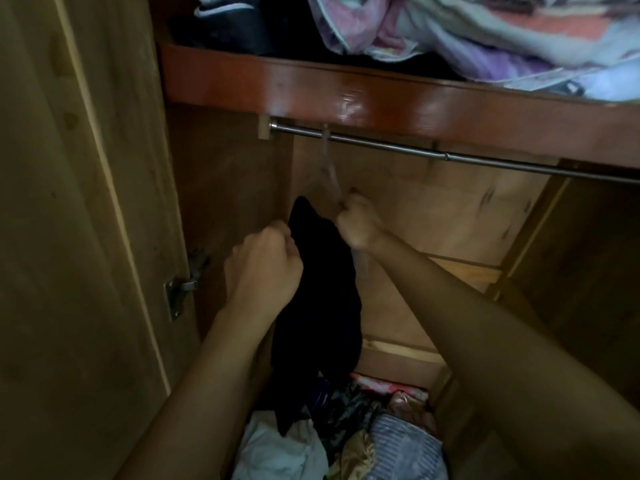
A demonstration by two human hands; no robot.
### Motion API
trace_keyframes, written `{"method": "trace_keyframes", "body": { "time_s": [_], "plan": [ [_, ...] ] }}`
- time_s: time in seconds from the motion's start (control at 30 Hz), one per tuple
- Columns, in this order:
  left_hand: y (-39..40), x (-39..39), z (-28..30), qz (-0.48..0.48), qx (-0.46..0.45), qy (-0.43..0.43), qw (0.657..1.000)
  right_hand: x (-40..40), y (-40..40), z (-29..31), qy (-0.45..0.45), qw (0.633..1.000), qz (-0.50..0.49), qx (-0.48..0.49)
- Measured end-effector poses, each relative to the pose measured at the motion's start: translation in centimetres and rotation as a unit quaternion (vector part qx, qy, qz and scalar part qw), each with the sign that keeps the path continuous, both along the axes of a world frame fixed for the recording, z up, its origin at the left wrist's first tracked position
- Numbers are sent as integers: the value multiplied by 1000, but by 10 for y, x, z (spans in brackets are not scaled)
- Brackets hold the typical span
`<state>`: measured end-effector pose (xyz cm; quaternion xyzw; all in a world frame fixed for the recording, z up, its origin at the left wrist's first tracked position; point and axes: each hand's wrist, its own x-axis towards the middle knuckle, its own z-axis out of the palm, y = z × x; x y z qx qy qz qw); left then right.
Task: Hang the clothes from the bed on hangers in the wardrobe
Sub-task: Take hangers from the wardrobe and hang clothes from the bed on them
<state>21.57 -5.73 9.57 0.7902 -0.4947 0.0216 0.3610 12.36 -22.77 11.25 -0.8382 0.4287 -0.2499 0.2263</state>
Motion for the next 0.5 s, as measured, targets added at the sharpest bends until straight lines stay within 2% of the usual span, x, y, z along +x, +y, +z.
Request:
{"method": "trace_keyframes", "body": {
  "time_s": [0.17,0.33,0.4,0.5],
  "plan": [
    [-4,-24,1,-33,7,7,999,-57,26,-5,95,991,-35,-87],
    [-19,-51,-15,-79,42,31,995,-119,48,-17,230,953,-39,-193],
    [-24,-67,-22,-113,68,41,990,-144,54,-21,248,947,-41,-201],
    [-26,-86,-31,-158,44,59,985,-185,70,-23,222,953,-54,-200]
  ]
}}
